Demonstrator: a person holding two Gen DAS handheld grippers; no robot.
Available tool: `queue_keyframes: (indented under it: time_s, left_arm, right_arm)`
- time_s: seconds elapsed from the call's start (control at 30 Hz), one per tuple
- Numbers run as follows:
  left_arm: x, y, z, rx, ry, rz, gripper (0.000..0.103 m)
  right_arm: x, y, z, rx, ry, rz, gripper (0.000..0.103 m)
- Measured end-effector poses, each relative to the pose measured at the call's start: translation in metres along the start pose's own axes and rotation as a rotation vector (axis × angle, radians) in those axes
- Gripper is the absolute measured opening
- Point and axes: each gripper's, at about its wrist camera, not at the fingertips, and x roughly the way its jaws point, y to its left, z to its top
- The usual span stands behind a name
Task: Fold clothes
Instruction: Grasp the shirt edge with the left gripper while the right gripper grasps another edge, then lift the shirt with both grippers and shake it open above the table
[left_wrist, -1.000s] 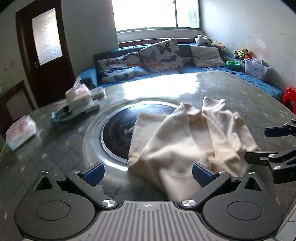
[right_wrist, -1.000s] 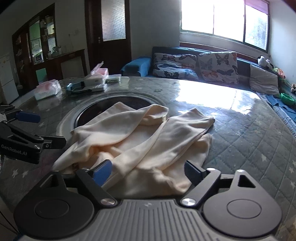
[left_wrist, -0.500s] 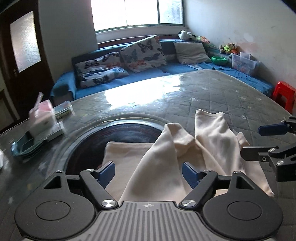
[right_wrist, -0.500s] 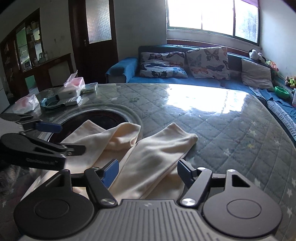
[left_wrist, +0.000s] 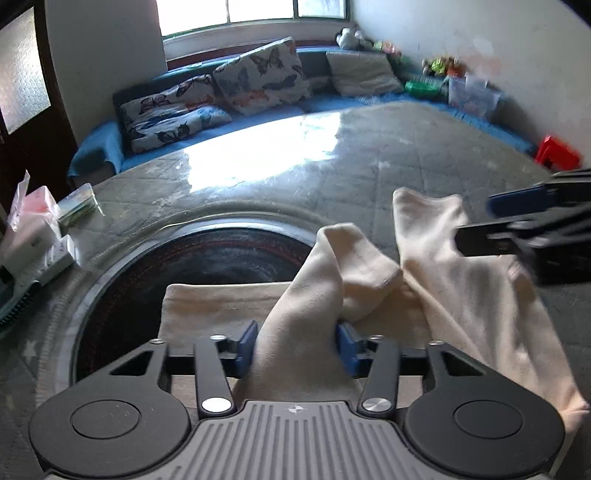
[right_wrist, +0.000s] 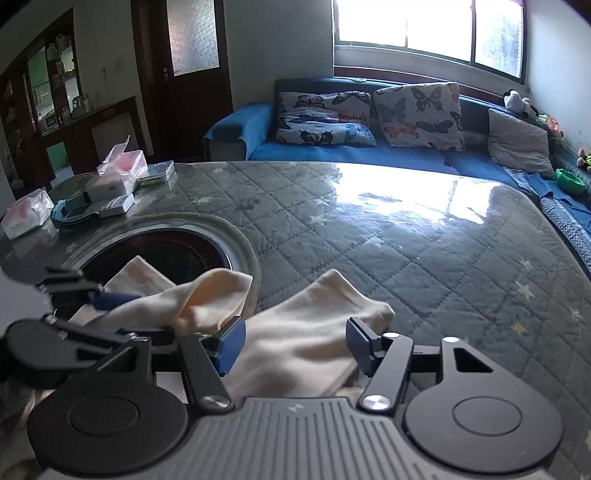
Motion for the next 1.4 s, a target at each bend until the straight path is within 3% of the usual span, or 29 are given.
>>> queue_keyframes:
  time_s: [0.1, 0.17, 0.43, 0.57, 0.67, 0.93, 1.17, 1.4]
  left_arm:
    - [-0.007, 0.005, -0.003, -0.014, -0.023, -0.003, 0.018]
    - [-0.011, 0.010, -0.005, -0.037, -0.035, 0.012, 0.015]
    - [-0.057, 0.056, -0.017, -0.192, -0.109, 0.087, 0.014]
    - [-0.088, 0.084, -0.032, -0.257, -0.150, 0.150, 0.014]
    - [-0.109, 0.105, -0.052, -0.311, -0.164, 0.205, 0.014]
    - [-0.143, 0.134, -0.103, -0.410, -0.131, 0.289, 0.014]
    - [-0.166, 0.140, -0.138, -0.463, -0.126, 0.302, 0.013]
    - [-0.193, 0.141, -0.169, -0.496, -0.117, 0.301, 0.013]
  right_arm:
    - [0.018, 0.002, 0.008, -0.008, 0.013, -0.002, 0.056]
    - [0.030, 0.003, 0.012, -0.014, 0.023, -0.009, 0.051]
    - [0.070, 0.003, 0.015, -0.011, 0.053, -0.059, 0.039]
    - [0.072, 0.008, 0.013, -0.034, 0.036, -0.066, 0.016]
    - [0.067, 0.007, 0.012, -0.030, 0.021, -0.079, 0.005]
    - [0.015, 0.000, 0.012, 0.005, -0.094, -0.104, 0.004]
    - [-0.070, -0.014, 0.006, 0.047, -0.249, -0.157, 0.003]
    - [-0.144, -0.031, -0.023, 0.105, -0.360, -0.240, 0.003]
